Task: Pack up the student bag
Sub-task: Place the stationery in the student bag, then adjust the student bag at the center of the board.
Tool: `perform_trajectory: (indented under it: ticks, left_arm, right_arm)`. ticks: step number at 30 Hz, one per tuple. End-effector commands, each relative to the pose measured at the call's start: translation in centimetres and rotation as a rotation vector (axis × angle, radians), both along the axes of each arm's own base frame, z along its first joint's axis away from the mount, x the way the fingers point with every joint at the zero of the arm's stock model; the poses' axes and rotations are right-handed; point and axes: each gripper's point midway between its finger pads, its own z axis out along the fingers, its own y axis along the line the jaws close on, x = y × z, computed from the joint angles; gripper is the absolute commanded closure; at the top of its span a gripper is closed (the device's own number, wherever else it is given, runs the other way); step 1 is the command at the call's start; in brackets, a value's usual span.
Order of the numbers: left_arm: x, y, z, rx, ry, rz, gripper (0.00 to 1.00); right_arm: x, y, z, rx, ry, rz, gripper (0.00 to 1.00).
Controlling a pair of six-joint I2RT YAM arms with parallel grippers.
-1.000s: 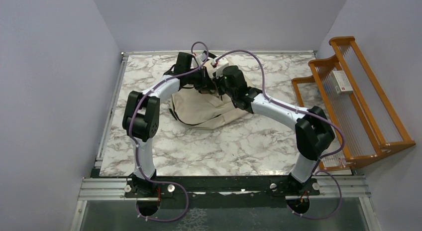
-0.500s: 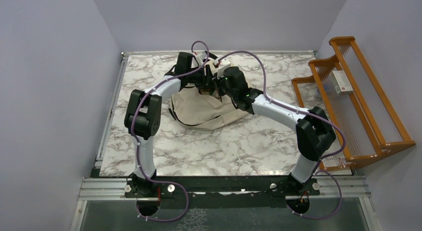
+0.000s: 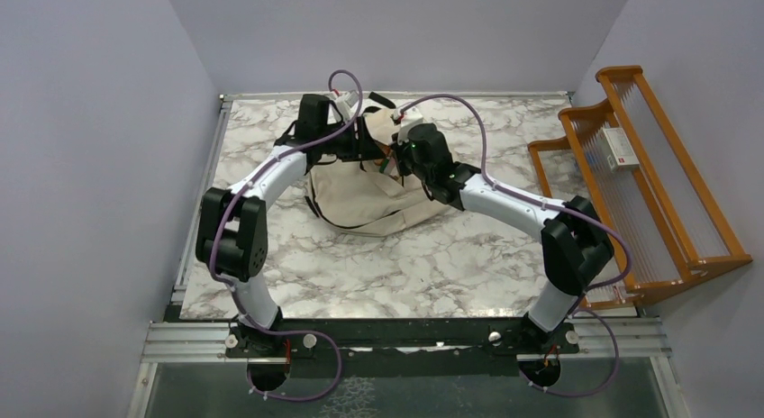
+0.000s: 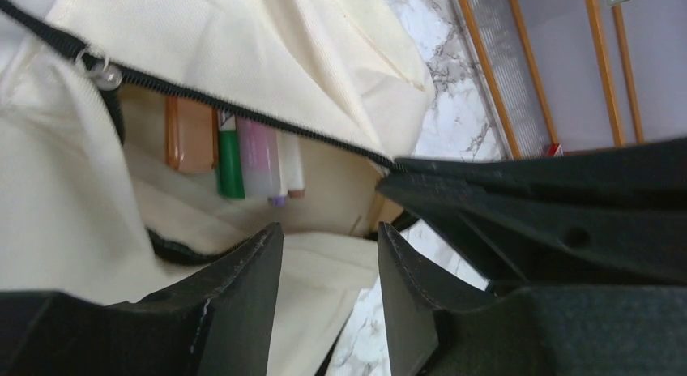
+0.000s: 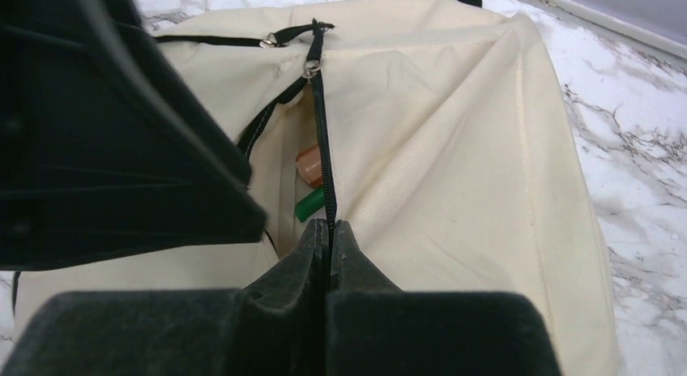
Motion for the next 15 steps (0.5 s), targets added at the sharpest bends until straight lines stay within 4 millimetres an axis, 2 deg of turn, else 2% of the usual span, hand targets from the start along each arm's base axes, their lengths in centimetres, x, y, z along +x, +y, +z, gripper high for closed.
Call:
perform_trajectory:
  ticks: [1,5,8,11,15]
  left_arm:
    - [-1.2,2.8,1.7,0.021,-0.057,0.047,0.54]
    - [-0.7,6.1,1.6,0.062,-0.077,0.158,0.55]
    - [0.0,8.3,1.9,0.075,-0.086,0.222,0.55]
    - [0.6,9.7,2.3,0.076,-0.099,0.256,0.55]
    - [1.1,10.2,2.4,0.079,-0.098,0.264,0.55]
  right_arm:
    - [0.0,-0.7,2.2,0.042,-0.051,-0.048,0.99]
    - [0.2,-1.9,2.3,0.049,-0.049,-0.053,1.00]
    - [0.8,-3.6,2.6,0.054,-0.052,-0.075,0.99]
    - [1.7,-5.9,3.3,0.065,-0.063,-0.095,0.99]
    - [2.7,-8.5,4.0,0.049,-0.089,-0.088,1.00]
